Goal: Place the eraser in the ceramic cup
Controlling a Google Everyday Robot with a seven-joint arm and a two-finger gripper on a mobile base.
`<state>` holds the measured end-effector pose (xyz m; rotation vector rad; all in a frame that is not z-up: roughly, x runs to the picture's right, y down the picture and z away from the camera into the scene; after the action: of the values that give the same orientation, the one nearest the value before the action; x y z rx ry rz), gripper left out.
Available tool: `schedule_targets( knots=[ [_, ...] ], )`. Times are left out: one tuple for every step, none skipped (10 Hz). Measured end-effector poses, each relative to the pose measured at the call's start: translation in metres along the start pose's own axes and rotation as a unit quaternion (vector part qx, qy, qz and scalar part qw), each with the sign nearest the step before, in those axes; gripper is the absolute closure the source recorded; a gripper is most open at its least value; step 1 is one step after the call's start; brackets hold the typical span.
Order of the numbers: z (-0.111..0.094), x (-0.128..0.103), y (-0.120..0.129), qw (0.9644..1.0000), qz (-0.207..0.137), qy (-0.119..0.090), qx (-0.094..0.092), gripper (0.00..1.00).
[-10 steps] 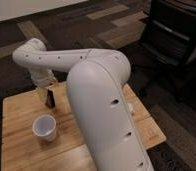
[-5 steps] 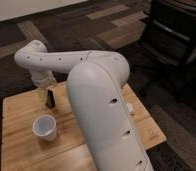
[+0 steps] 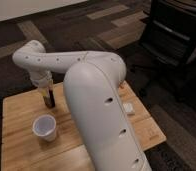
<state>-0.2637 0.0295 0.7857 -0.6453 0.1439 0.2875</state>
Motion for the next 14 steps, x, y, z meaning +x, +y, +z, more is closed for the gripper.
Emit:
schedule_targets(
  knots=[
    [-0.008,0.001,0.001,1.0,0.003,0.002,0.003,1.0],
    [-0.018,0.004,0.0,0.9999,0.008,0.002,0.007,1.0],
    [-0.033,0.009,-0.001,0.9998,0.012,0.001,0.015,1.0],
    [-0.049,0.013,0.0,0.9997,0.012,-0.003,0.021,1.0],
    [-0.066,0.014,0.008,0.9997,0.004,-0.01,0.024,1.0],
    [-0.079,0.011,0.022,0.9996,-0.01,-0.017,0.02,1.0],
    [-0.089,0.01,0.035,0.9994,-0.023,-0.023,0.015,1.0],
    [-0.106,0.012,0.052,0.9987,-0.04,-0.028,0.013,1.0],
    [-0.12,0.013,0.065,0.9982,-0.051,-0.03,0.014,1.0],
    [-0.134,0.017,0.074,0.9981,-0.048,-0.034,0.021,1.0],
    [-0.136,0.02,0.072,0.9981,-0.045,-0.034,0.026,1.0],
    [-0.136,0.018,0.073,0.998,-0.047,-0.034,0.026,1.0],
    [-0.136,0.018,0.074,0.9981,-0.046,-0.035,0.024,1.0],
    [-0.136,0.019,0.074,0.9981,-0.045,-0.035,0.024,1.0]
  ],
)
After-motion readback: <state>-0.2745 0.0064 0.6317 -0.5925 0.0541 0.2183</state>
